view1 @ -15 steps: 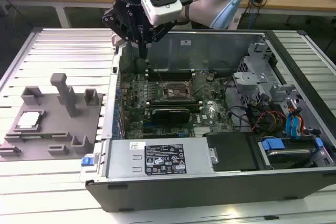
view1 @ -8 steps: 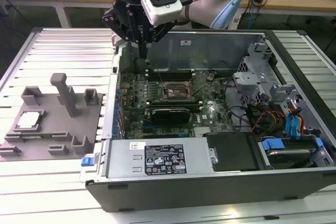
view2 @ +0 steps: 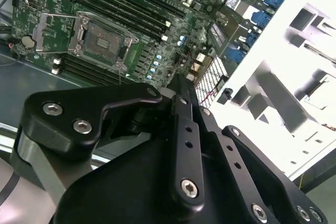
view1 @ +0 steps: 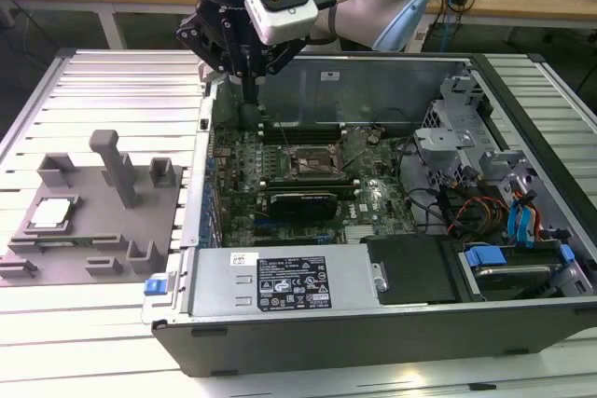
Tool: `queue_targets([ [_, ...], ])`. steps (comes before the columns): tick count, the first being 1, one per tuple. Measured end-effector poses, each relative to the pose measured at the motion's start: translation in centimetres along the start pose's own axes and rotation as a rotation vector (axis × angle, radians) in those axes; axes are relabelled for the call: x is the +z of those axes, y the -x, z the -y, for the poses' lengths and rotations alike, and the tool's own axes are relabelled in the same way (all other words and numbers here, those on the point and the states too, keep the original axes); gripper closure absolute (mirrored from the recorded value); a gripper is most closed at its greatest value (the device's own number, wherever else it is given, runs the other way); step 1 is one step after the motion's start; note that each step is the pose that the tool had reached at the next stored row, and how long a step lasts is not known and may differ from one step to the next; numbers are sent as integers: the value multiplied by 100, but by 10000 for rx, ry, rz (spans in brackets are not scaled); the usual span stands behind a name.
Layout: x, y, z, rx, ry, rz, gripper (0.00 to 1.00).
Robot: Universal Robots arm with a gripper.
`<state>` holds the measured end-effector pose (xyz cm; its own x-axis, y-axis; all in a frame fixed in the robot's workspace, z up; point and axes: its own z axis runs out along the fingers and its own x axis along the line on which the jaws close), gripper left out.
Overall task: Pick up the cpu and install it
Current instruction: 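Reach for the cpu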
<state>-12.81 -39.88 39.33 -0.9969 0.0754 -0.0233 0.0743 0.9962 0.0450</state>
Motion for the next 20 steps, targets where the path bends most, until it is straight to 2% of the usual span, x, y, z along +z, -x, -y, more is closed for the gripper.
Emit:
queue_targets([
  [15, -10, -368, 27, 0, 1, 7, 89],
  [20, -12, -448, 33, -1, 1, 9, 89],
])
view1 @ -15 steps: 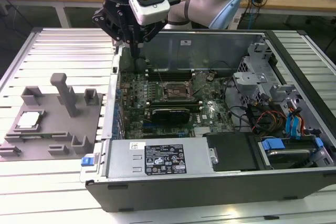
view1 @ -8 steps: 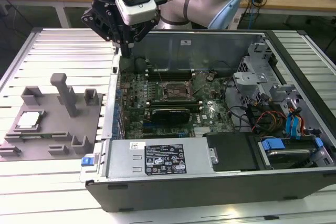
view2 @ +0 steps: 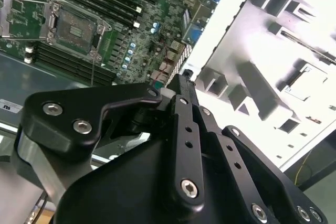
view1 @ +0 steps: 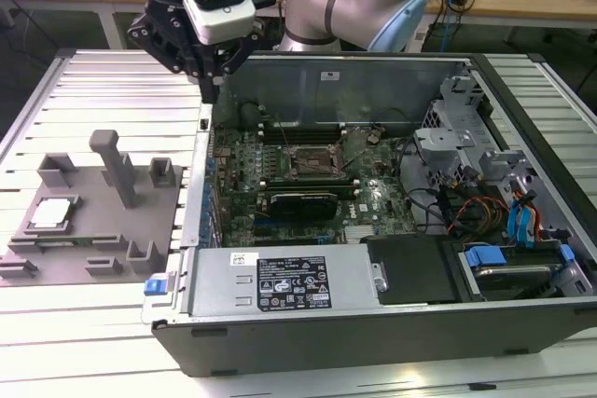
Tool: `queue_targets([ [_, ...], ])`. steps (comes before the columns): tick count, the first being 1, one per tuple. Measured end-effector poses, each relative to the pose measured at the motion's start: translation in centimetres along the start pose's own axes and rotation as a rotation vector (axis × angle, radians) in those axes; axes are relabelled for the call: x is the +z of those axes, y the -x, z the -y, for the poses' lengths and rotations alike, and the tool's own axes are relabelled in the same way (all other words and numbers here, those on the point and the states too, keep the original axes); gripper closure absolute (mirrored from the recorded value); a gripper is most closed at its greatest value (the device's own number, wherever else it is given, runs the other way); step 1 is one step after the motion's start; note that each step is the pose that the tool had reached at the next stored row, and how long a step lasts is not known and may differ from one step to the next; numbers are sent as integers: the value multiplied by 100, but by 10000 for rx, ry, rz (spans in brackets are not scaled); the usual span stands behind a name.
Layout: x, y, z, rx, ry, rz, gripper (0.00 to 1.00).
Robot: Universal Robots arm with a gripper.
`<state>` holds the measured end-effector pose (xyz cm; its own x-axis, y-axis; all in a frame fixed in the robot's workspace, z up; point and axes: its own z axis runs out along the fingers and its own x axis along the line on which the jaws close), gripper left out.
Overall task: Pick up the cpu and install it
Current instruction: 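Reach for the cpu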
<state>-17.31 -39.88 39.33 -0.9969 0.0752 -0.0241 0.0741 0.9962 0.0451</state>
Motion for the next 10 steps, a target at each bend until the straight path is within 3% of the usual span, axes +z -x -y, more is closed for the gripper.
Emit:
queue_targets([
  [10, -5, -179, 13, 0, 0, 8, 89],
])
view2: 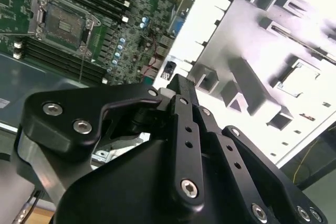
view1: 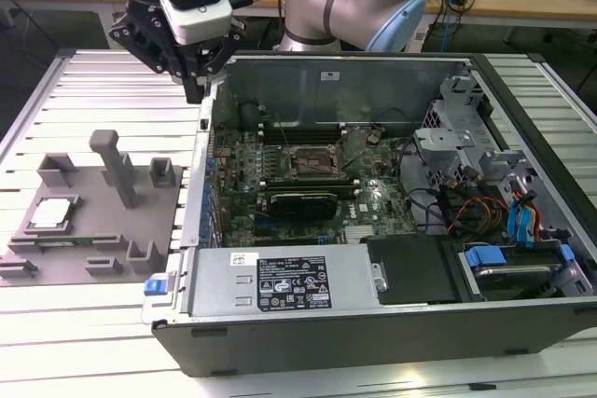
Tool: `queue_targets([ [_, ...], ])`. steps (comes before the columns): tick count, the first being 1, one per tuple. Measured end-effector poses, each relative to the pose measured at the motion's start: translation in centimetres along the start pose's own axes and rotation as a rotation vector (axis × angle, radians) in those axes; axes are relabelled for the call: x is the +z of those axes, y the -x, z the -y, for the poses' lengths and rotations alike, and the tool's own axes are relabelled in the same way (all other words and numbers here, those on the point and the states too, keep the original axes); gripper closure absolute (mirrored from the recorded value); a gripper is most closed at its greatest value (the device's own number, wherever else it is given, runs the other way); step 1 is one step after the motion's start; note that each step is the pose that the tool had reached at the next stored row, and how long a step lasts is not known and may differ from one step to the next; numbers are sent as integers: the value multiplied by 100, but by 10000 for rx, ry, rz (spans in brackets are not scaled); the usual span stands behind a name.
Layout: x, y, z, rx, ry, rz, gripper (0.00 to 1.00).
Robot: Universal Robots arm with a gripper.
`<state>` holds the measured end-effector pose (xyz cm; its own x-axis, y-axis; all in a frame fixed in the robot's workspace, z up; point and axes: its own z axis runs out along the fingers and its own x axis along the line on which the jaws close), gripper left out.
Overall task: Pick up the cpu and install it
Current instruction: 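Reach for the cpu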
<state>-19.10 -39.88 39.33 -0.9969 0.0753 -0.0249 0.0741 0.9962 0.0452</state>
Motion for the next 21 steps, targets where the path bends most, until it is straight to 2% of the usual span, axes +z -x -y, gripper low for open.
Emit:
queue_targets([
  [17, -10, -355, 26, -2, 3, 26, 89],
  [18, -11, -396, 30, -2, 3, 33, 89],
  [19, -14, -485, 36, -2, 4, 46, 89],
  [21, -16, -559, 42, -3, 4, 54, 89],
])
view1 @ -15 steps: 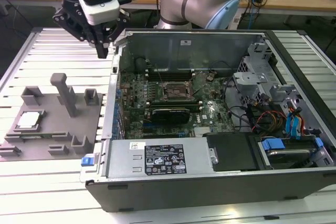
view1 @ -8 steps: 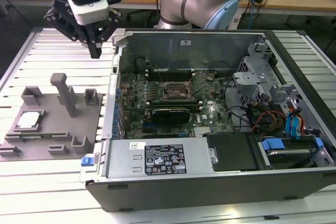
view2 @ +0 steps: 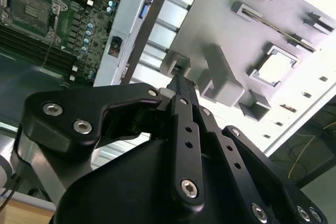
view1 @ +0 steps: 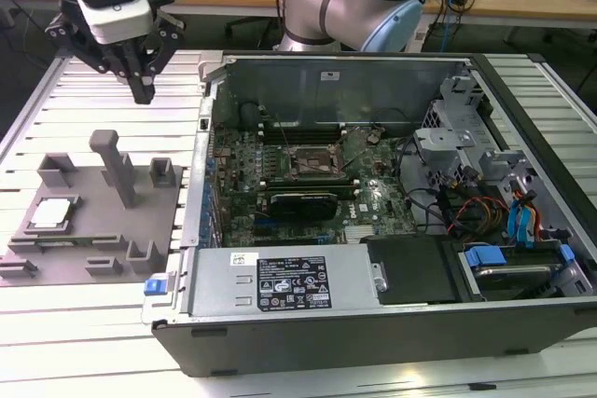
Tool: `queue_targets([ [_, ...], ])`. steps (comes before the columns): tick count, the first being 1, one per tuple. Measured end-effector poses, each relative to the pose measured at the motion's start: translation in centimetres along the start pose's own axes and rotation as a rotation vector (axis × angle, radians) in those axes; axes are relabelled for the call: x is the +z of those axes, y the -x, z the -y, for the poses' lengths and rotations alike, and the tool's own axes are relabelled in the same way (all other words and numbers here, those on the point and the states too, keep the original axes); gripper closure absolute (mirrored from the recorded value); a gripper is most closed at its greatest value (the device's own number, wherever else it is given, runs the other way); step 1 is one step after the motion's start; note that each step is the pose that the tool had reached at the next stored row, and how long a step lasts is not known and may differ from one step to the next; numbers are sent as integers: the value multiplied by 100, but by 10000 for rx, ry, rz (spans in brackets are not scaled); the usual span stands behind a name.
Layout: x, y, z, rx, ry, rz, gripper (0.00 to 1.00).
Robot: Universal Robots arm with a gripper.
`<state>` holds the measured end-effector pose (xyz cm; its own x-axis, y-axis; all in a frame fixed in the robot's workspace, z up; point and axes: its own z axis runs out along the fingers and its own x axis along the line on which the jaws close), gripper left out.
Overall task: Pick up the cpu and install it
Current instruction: 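Reach for the cpu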
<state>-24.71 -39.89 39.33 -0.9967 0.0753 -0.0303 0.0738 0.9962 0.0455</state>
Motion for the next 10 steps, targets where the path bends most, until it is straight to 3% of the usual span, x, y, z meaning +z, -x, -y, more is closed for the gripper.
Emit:
queue_targets([
  [10, -8, -235, 17, -1, 3, 25, 89],
])
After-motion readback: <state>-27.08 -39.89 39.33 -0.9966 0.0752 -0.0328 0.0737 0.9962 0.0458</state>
